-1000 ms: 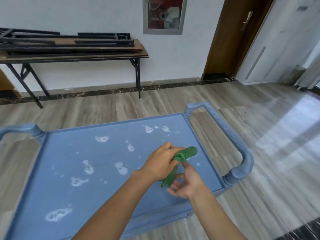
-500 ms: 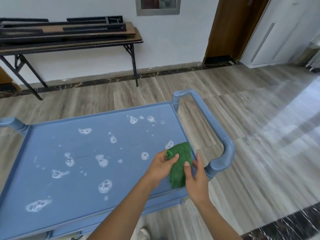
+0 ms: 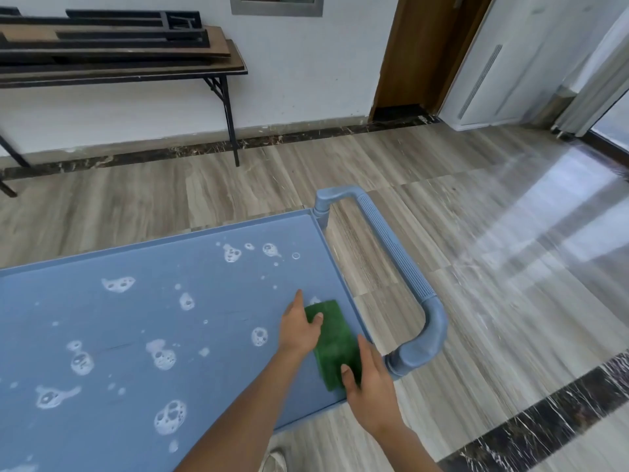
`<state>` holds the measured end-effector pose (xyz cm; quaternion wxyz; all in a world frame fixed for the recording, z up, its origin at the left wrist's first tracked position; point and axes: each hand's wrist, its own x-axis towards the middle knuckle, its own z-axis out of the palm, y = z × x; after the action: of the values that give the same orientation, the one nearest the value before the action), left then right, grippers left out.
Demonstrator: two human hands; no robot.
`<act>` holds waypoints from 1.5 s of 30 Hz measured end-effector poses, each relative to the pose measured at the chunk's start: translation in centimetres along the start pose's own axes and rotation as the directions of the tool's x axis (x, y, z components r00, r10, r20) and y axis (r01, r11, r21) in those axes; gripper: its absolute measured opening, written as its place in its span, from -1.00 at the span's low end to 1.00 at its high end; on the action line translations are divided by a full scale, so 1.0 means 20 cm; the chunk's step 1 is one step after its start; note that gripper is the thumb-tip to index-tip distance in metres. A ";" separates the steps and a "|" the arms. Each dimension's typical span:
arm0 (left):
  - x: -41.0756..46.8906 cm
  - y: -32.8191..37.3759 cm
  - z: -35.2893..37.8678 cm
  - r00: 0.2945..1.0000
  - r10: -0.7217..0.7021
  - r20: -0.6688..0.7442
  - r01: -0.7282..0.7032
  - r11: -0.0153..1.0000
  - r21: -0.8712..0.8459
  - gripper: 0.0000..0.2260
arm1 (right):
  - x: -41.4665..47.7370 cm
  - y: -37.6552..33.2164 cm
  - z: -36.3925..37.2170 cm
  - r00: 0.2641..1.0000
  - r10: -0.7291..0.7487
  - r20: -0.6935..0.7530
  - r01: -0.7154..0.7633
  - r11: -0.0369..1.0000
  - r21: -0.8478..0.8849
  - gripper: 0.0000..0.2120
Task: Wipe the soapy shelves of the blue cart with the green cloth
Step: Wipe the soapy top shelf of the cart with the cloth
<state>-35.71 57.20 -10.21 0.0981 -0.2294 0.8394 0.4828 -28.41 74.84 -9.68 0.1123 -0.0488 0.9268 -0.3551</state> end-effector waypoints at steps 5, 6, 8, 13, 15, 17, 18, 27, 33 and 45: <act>0.03 -0.16 -0.04 0.970 0.241 0.011 -0.218 0.857 0.467 -0.43 | 0.14 0.00 0.06 0.984 -0.154 0.088 0.172 0.948 -0.268 -0.45; 0.01 -0.19 -0.05 0.969 0.246 0.016 -0.218 0.824 0.524 -0.44 | 0.18 -0.02 0.07 0.975 -0.200 0.095 0.220 0.926 -0.308 -0.47; -0.06 -0.24 -0.06 0.967 0.254 0.021 -0.218 0.782 0.584 -0.44 | 0.25 -0.06 0.09 0.949 -0.304 0.085 0.314 0.877 -0.364 -0.52; -0.31 -0.43 -0.06 0.943 0.320 -0.093 -0.178 0.721 0.670 -0.51 | 0.38 -0.06 0.17 0.908 -0.355 0.222 0.418 0.751 -0.511 -0.42; -0.41 -0.52 -0.03 0.961 0.264 -0.082 -0.138 0.714 0.686 -0.47 | 0.39 0.01 0.22 0.906 -0.326 0.270 0.423 0.721 -0.549 -0.39; -0.49 -0.60 0.03 0.966 0.235 -0.107 -0.095 0.710 0.697 -0.43 | 0.40 0.06 0.27 0.910 -0.316 0.267 0.414 0.708 -0.572 -0.38; -0.52 -0.62 0.05 0.972 0.204 -0.120 -0.064 0.715 0.696 -0.40 | 0.41 0.07 0.28 0.915 -0.308 0.260 0.404 0.711 -0.576 -0.37; -0.44 -0.60 0.12 0.957 0.134 -0.257 0.073 0.746 0.662 -0.37 | 0.40 0.09 0.30 0.911 -0.335 0.241 0.412 0.720 -0.558 -0.39; 0.05 -0.44 -0.24 0.958 0.048 -0.284 0.138 0.787 0.601 -0.46 | 0.40 0.13 0.30 0.899 -0.400 0.180 0.429 0.718 -0.549 -0.43; 0.50 -0.43 -0.57 0.987 -0.127 -0.098 0.161 0.770 0.617 -0.39 | 0.47 0.16 0.40 0.890 -0.455 0.023 0.401 0.758 -0.514 -0.46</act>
<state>-39.67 40.83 -14.88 0.1839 -0.2598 0.9337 0.1638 -35.65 70.48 -19.15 -0.0368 -0.2686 0.9553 -0.1180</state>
